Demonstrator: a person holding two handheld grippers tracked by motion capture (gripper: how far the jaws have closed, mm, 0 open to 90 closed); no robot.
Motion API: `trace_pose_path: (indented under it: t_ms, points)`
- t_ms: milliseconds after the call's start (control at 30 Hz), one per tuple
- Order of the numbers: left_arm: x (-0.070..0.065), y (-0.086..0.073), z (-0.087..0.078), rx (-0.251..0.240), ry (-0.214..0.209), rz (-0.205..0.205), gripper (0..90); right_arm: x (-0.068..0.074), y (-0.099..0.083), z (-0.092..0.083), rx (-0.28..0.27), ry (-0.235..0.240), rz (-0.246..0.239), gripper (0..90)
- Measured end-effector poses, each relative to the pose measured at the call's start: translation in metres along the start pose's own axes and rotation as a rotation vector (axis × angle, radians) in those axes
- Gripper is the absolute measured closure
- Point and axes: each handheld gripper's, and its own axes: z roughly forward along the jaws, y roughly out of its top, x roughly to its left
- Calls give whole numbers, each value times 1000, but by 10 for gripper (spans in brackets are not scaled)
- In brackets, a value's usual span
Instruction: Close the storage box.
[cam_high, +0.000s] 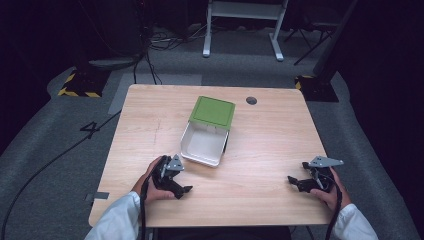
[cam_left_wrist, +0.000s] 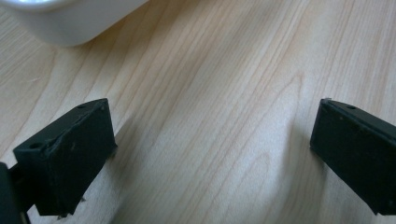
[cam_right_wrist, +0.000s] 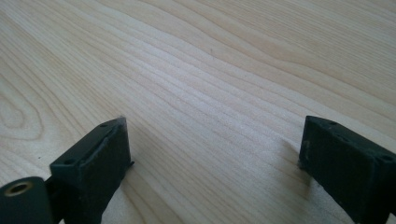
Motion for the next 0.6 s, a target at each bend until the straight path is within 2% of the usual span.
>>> trace_pose_path:
  t_ms: [100, 167, 200, 300, 367, 500, 533, 600]
  points:
    - [0, 1, -1, -4, -15, 5, 40, 0, 0, 0, 0, 0, 0, 86]
    - [-1, 2, -3, -14, -31, 21, 137, 0, 0, 0, 0, 0, 0, 86]
    - [-2, 3, -4, -13, -52, 27, 184, 0, 0, 0, 0, 0, 0, 85]
    - [-6, 5, -5, -1, -66, 51, 179, 0, 0, 0, 0, 3, -2, 84]
    - [-8, 7, -8, -7, -72, 66, 181, 0, 0, 0, 0, 3, -1, 84]
    - [-13, 11, -17, -47, -73, 68, 193, 0, 0, 0, 0, -2, 1, 84]
    - [-14, 12, -19, -46, -69, 87, 198, 0, 0, 0, 0, -2, 1, 84]
    - [-16, 13, -23, -53, -74, 95, 204, 0, 0, 0, 0, -2, 1, 84]
